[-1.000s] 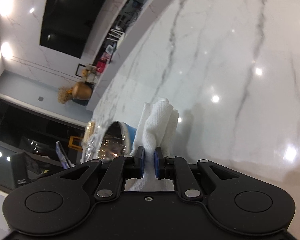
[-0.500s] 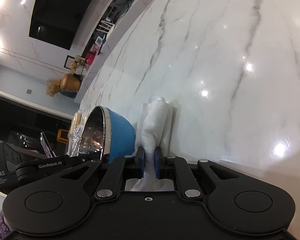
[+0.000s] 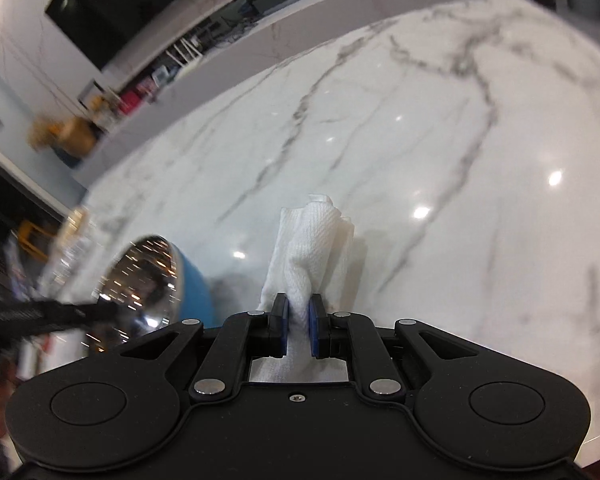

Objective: Clean bowl
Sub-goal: 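Open the left gripper off the rim while the right lowers the towel onto the table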

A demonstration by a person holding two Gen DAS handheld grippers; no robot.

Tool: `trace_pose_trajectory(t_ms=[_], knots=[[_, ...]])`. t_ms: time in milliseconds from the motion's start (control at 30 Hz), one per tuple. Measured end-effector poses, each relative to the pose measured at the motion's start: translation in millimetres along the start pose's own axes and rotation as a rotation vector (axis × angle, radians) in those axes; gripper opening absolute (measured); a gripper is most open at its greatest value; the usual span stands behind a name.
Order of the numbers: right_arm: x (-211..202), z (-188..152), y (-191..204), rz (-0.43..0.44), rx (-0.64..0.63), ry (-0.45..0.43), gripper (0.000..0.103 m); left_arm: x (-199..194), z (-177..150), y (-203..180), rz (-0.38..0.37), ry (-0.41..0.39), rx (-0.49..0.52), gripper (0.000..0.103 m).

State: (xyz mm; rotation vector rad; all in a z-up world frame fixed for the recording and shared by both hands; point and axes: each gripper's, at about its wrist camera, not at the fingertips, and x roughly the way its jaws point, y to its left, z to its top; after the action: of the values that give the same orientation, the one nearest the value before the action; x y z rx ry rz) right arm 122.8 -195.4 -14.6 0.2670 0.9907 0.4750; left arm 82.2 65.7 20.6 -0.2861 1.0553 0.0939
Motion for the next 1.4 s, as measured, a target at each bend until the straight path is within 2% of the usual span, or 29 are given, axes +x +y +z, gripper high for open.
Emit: trace_pose_trajectory(t_ms=[100,200,500,800,833,867,933,1100,1167,1233,1300,1333,1400], knots=[[6,-3,11,-0.113,-0.097,0.006,0.010,-2,-1,0,0.012,-0.008,0.007,0.033],[14,-7,14,-0.178,-0.146,0.020,0.010,-4,-2,0,0.023,-0.016,0.012,0.034],[10,-12,14,-0.231,-0.213,0.032,0.010,-4,-5,-3,0.045,-0.028,0.028,0.036],[-7,-3,16,-0.239,-0.200,-0.010,0.014,-12,-7,-5,0.037,-0.074,0.045,0.051],[-10,-2,17,-0.237,-0.200,-0.016,0.021,-13,-8,-6,0.035,-0.082,0.050,0.055],[-13,-1,19,-0.235,-0.200,-0.024,0.035,-15,-8,-8,0.033,-0.095,0.057,0.063],[-20,1,23,-0.231,-0.199,-0.041,0.045,-19,-9,-10,0.029,-0.115,0.069,0.073],[-34,2,35,-0.223,-0.183,-0.055,0.056,-31,-11,-15,0.025,-0.139,0.091,0.075],[-40,1,39,-0.218,-0.160,-0.057,0.067,-32,-12,-17,0.022,-0.142,0.096,0.075],[-44,0,43,-0.213,-0.139,-0.052,0.073,-35,-15,-18,-0.002,-0.152,0.101,0.076],[-47,-3,48,-0.212,-0.120,-0.041,0.074,-37,-18,-18,-0.033,-0.158,0.091,0.081],[-48,-5,49,-0.212,-0.118,-0.038,0.074,-38,-20,-17,-0.042,-0.160,0.089,0.087],[-51,-11,55,-0.214,-0.123,-0.031,0.075,-39,-23,-17,-0.051,-0.165,0.090,0.087]])
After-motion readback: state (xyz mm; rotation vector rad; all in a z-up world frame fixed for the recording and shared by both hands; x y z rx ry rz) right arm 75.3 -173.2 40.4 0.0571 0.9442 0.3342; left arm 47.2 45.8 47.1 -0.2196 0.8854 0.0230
